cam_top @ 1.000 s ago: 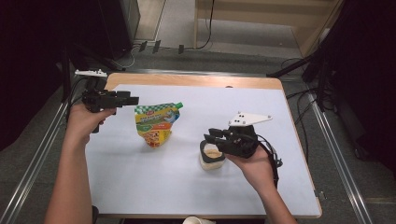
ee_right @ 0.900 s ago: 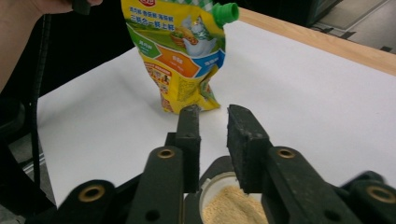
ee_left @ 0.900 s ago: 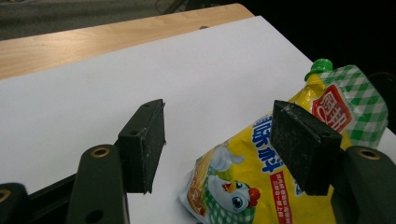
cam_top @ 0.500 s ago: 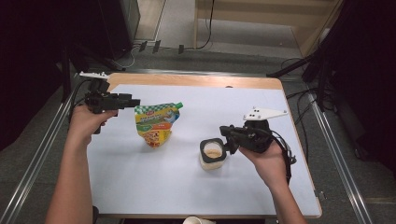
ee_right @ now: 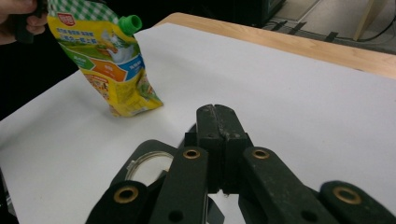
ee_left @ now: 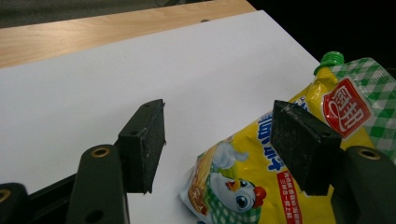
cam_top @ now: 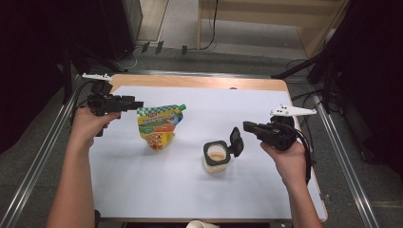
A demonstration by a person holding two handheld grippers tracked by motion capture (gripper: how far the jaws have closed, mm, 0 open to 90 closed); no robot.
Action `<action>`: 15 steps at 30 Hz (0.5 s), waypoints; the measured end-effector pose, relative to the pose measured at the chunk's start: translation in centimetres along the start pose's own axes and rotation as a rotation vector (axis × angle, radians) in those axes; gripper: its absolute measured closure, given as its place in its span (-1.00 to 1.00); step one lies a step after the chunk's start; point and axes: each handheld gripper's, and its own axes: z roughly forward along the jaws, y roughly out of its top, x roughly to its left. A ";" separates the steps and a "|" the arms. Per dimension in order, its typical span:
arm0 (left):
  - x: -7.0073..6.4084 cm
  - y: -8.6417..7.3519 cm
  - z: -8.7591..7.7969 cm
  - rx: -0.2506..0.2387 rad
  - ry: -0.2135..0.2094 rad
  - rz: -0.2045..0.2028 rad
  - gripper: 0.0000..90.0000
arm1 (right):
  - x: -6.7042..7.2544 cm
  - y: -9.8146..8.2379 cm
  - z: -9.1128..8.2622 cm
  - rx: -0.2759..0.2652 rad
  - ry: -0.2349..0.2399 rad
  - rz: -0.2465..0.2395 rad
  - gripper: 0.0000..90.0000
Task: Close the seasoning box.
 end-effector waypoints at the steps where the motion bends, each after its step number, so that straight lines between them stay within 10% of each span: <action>1: 0.0 0.0 0.0 0.000 0.000 -0.001 -0.19 | -0.2 -0.1 0.1 0.003 -0.002 0.008 1.00; 15: 0.1 0.0 0.1 0.007 0.001 0.001 -0.19 | -0.2 -1.1 2.2 0.057 0.014 0.011 1.00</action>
